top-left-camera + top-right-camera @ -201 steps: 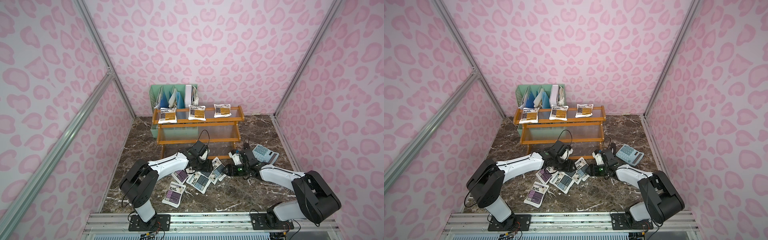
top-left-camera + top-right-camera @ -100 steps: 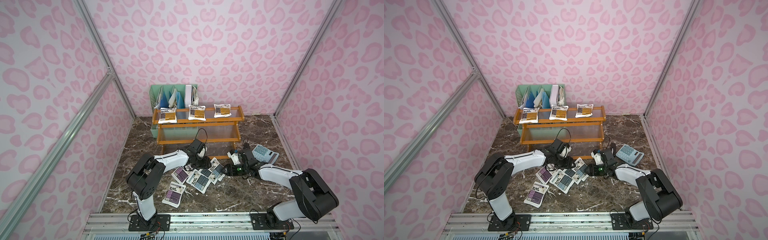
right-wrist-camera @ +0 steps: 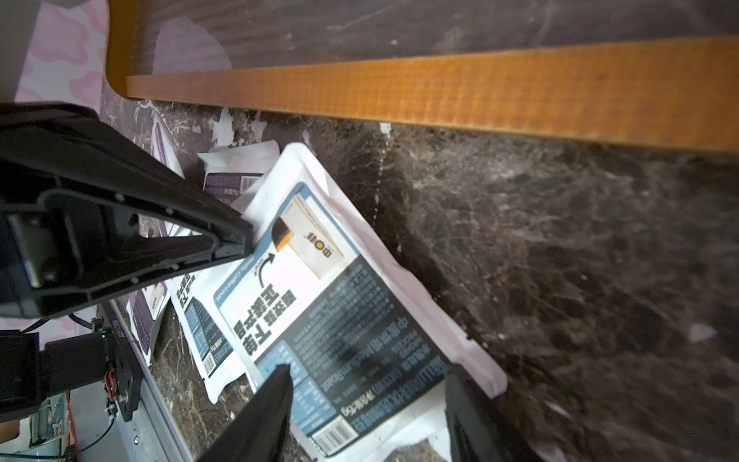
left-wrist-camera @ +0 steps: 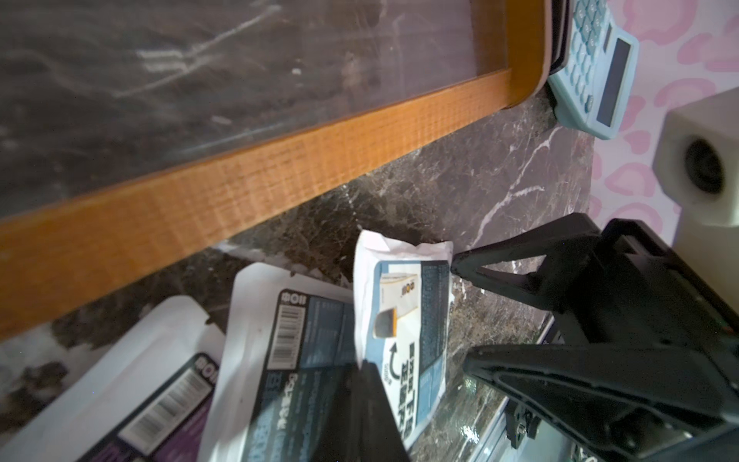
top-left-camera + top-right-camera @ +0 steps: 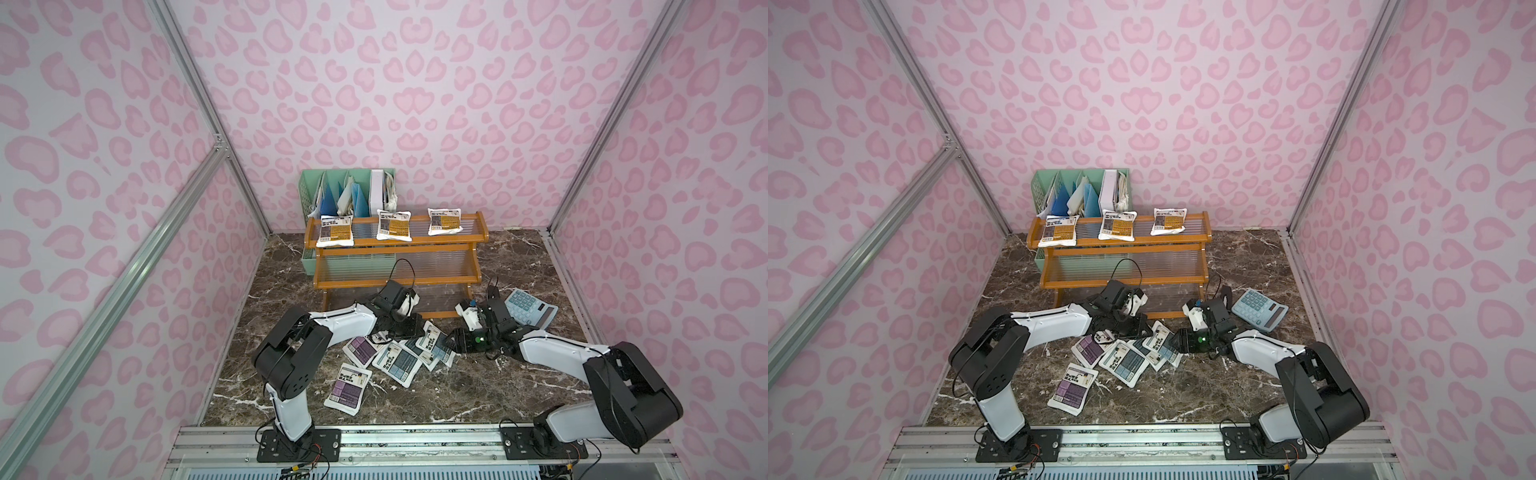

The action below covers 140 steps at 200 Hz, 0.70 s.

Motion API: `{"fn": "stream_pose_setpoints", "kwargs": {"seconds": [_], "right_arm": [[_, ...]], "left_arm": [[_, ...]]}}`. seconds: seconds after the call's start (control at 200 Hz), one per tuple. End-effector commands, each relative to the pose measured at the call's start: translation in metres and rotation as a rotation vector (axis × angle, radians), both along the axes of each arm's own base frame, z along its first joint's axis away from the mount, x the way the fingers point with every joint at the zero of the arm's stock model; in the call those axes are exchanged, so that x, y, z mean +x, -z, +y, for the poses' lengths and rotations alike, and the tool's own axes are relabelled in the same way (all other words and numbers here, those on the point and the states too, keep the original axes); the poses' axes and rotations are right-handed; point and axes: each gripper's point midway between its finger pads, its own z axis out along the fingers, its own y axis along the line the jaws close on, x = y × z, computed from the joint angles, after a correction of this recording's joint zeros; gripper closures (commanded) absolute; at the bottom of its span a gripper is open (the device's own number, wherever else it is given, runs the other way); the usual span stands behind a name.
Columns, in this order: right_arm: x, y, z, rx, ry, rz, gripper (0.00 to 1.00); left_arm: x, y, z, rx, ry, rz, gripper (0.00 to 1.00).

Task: Place the bagged coffee beans on the shelf by color
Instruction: Adjust the bagged coffee beans at the center of the board.

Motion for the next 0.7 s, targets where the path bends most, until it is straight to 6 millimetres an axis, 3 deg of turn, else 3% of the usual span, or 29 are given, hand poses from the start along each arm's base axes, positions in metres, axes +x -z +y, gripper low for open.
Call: {"fn": "stream_pose_setpoints", "kwargs": {"seconds": [0.0,0.24,0.53,0.695], "right_arm": [[-0.001,-0.001,-0.004,-0.01,0.007,-0.004,0.37],[0.001,-0.015,-0.017,0.04,0.063,0.0,0.28],[-0.008,-0.013,-0.009,0.127,0.021,0.06,0.29],[-0.011,-0.004,-0.001,0.145,-0.009,0.094,0.31]], "left_arm": [[0.001,-0.007,0.0,-0.009,0.002,-0.024,1.0],[0.001,-0.01,0.024,0.066,-0.047,-0.065,1.0],[-0.02,0.038,0.069,0.28,-0.068,0.015,1.0],[-0.022,0.048,0.08,0.331,-0.09,0.027,1.0]]}}
